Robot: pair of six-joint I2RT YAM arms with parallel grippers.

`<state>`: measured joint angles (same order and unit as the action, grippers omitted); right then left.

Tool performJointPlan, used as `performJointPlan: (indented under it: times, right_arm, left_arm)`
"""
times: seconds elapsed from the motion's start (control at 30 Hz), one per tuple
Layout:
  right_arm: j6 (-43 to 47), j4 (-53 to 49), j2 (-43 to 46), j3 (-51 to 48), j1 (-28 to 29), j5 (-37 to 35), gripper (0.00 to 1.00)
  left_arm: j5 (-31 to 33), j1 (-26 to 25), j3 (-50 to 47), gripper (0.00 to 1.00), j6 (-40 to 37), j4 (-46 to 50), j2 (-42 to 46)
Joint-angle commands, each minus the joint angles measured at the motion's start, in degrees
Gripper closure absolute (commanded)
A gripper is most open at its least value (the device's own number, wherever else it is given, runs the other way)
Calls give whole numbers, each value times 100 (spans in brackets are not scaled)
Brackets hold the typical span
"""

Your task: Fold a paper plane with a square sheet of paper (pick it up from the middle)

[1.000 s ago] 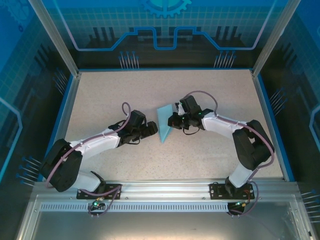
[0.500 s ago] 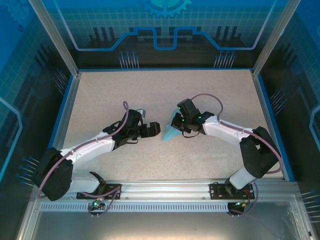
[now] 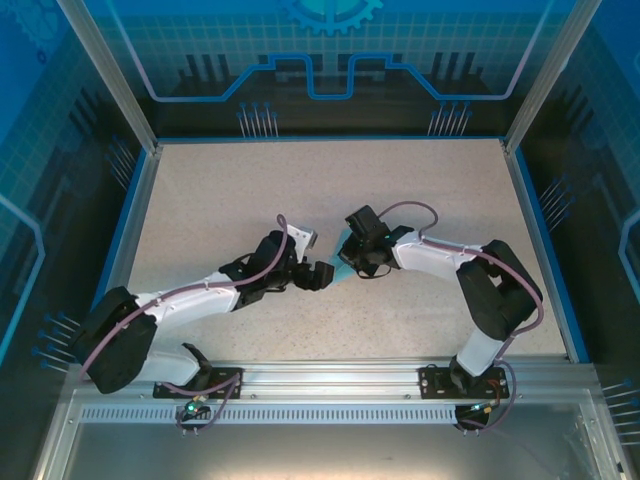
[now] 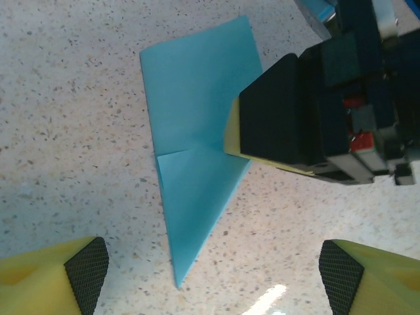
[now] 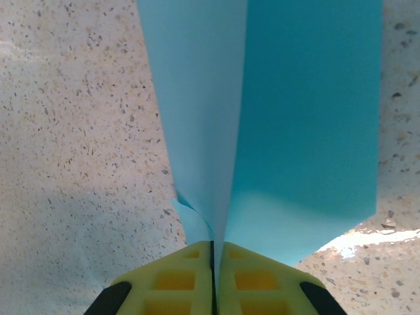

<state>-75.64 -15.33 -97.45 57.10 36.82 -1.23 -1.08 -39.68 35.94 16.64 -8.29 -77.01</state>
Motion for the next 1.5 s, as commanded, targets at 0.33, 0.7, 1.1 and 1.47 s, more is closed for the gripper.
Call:
performJointPlan:
  times: [0.33,0.7,1.1,1.47]
  right_arm:
    - [-1033,-348,-130,146,-59,268,94]
    - [-1427,-462,-235,365,-69,487,94]
    - [-1480,-550,-367,460,-129,729,94]
    - [-1521,-550,-389,489,-201,1051,93]
  left_arm:
    - [-269,-96,-754,23,-1291,-2446,-699]
    - [-385,-120,-1116,33,-1480,-3443,-1310]
    - [-279,-156,-842,49,-1637,-3870,-2040]
    - [-200,-156,-685,56,-1716,-3930,-2365]
